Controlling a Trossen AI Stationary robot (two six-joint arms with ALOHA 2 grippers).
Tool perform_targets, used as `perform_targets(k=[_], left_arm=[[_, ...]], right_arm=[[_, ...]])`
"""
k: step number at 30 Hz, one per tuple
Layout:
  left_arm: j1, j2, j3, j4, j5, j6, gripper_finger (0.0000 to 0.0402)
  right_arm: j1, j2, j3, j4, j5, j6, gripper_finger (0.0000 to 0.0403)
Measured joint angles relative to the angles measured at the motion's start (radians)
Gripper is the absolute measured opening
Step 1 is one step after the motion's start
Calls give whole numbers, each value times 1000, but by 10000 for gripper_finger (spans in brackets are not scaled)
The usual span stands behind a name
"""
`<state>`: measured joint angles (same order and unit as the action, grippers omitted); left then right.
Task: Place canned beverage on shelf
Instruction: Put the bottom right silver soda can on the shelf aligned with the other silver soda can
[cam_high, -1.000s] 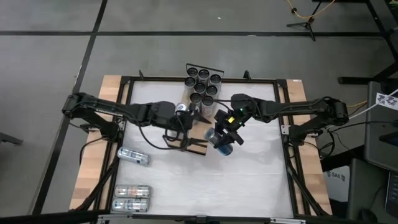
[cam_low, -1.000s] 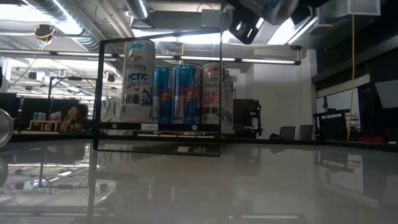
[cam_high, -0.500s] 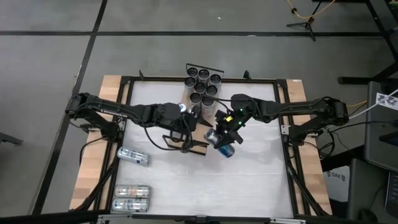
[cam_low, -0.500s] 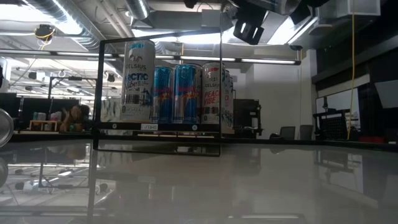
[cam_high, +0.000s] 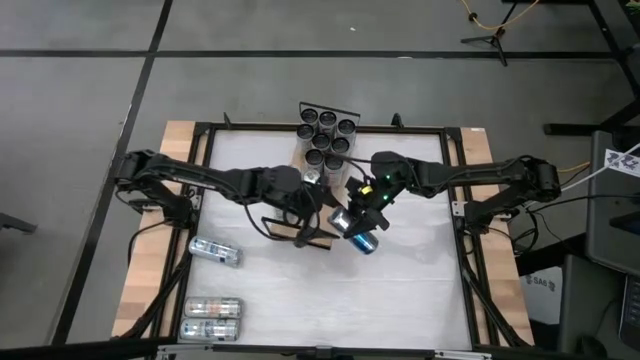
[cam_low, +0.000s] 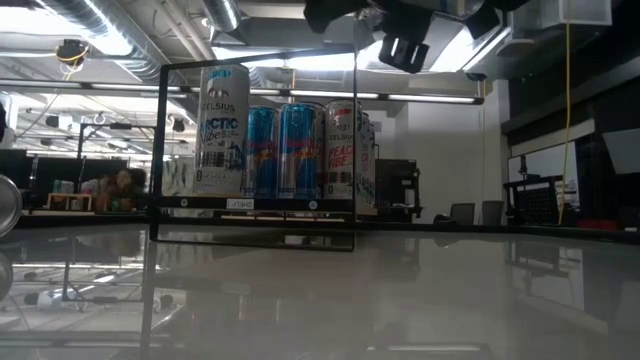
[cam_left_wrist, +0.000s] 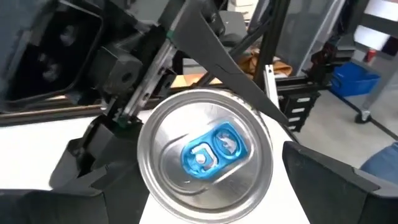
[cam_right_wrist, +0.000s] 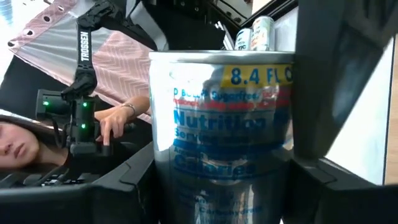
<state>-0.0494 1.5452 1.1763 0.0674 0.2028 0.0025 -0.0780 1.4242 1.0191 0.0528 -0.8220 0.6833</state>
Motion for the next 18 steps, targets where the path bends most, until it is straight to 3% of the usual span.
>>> perform_targets(k=[18], left_arm=[[0,8,0,56,21,8,334]], right_arm=[[0,0,0,-11,-9,20,222]])
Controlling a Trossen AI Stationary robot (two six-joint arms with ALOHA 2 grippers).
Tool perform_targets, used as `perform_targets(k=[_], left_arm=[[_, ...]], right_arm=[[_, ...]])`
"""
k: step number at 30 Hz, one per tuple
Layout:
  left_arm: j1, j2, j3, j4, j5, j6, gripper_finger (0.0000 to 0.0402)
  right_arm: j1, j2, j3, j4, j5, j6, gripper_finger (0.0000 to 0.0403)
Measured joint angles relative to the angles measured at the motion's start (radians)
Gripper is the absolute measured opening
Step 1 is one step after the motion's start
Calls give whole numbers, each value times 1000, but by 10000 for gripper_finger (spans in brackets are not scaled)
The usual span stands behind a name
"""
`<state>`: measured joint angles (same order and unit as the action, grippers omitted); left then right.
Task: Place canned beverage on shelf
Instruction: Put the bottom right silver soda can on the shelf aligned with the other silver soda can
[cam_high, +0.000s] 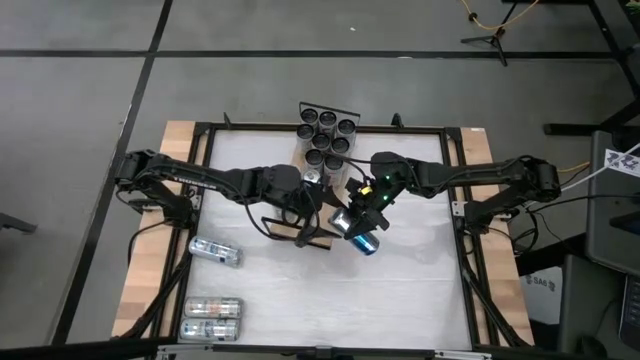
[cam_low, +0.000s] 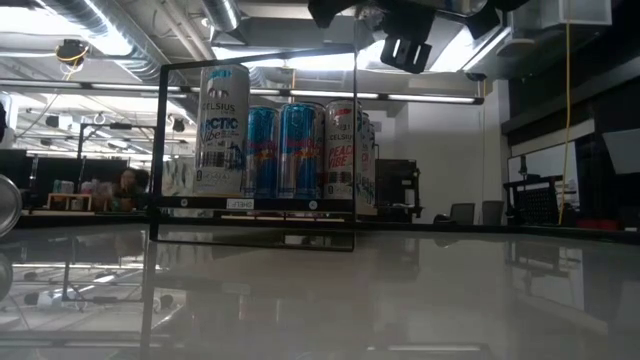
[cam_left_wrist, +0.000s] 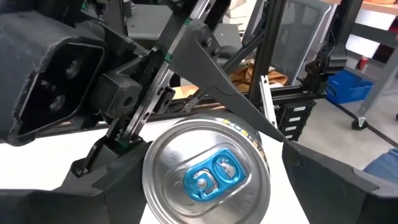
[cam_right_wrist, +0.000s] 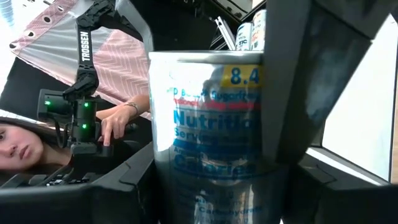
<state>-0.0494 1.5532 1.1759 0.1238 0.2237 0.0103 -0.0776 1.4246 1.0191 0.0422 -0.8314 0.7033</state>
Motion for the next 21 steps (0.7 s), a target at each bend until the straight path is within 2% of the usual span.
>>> perform_targets(k=[4,14,21], left_arm=[[2,0,0,0,0,17,316],[12,0,0,-2,6,27,242],[12,0,0,-2,5,27,229]], right_arm=[[0,0,0,1,0,0,227],[0,0,0,1,-2,-4,238],[0,0,0,1,-1,-3,238]])
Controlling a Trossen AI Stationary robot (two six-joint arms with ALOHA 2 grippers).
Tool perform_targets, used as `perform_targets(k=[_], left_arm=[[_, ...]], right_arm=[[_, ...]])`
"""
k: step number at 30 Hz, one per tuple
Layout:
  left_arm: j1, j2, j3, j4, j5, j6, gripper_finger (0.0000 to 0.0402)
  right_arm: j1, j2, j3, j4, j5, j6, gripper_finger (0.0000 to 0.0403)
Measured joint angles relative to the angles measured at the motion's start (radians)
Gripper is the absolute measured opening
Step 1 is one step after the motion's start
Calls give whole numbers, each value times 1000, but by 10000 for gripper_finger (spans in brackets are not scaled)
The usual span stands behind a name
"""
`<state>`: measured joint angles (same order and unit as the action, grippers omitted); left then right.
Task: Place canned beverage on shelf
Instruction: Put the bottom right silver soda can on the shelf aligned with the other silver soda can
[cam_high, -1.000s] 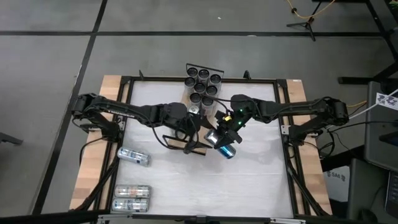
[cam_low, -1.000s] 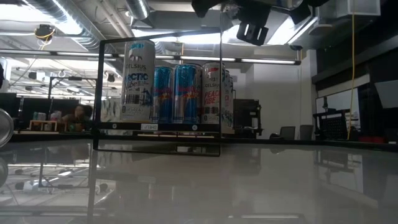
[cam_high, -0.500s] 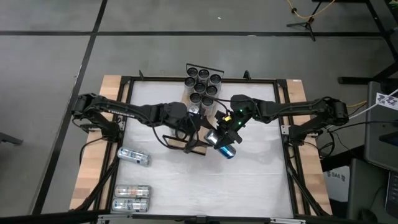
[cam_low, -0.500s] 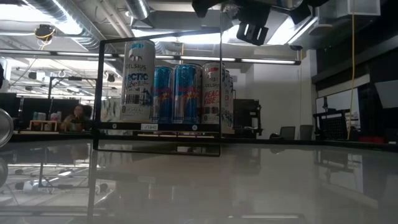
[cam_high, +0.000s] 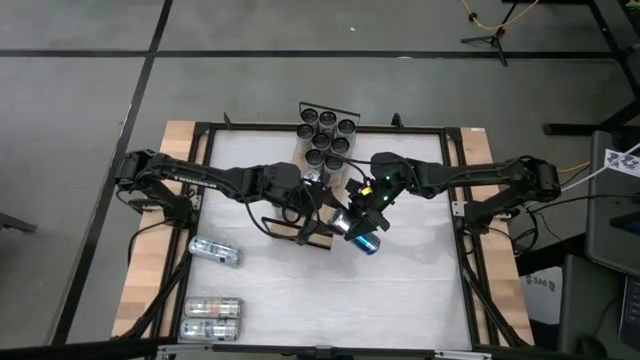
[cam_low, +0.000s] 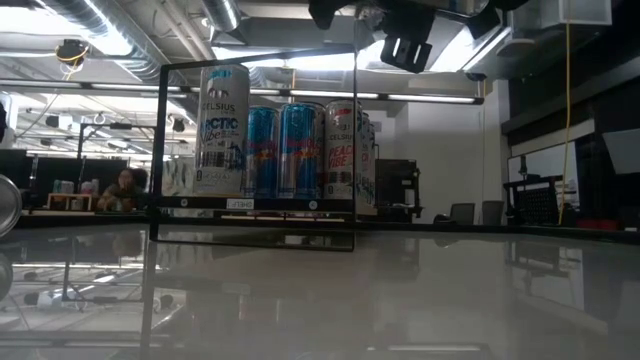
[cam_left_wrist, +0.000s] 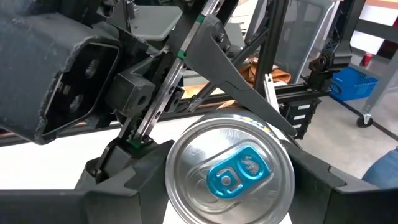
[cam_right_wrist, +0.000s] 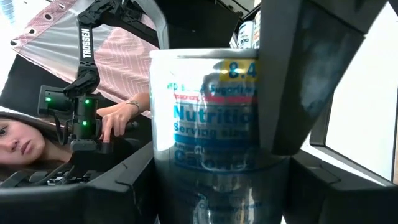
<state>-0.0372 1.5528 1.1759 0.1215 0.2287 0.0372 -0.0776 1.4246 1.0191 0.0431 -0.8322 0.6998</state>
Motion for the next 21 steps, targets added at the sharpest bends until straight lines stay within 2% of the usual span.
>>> perform_targets(k=[21], left_arm=[[0,0,0,-3,-6,5,229]], right_arm=[[0,0,0,-26,14,-50,248]])
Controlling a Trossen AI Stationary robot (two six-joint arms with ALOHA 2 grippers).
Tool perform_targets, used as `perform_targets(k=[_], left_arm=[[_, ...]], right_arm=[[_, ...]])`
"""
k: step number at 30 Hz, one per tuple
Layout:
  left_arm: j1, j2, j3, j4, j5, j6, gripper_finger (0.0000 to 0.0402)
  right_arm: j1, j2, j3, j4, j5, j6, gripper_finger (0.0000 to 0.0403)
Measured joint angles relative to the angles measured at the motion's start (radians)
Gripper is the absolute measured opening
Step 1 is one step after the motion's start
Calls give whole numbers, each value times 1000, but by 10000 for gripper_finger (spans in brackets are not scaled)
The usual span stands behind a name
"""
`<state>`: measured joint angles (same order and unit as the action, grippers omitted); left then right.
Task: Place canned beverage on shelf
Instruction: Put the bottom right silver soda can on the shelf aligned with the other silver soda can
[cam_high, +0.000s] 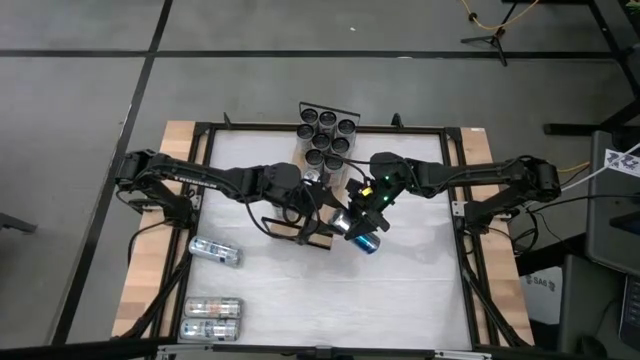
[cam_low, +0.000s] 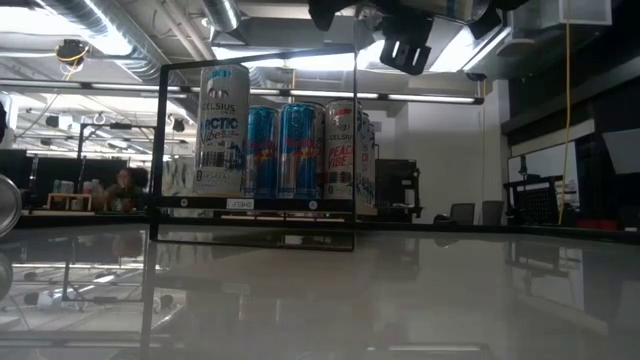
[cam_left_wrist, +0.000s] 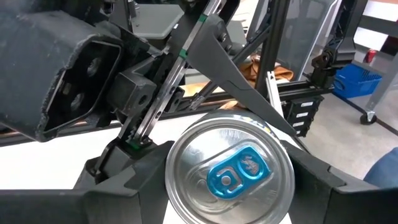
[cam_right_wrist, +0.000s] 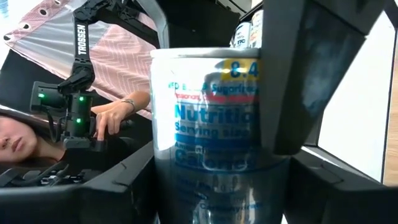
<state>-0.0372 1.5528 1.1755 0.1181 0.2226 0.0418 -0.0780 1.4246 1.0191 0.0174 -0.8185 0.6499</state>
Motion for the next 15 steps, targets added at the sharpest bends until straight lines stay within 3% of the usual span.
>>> perform_targets(k=[9,15], left_arm=[[-2,0,-1,-3,7,-10,229],[-1,0,0,-11,8,-14,229]], right_arm=[[-4,0,0,-30,20,0,358],[-55,-25,0,-38,-56,21,392]])
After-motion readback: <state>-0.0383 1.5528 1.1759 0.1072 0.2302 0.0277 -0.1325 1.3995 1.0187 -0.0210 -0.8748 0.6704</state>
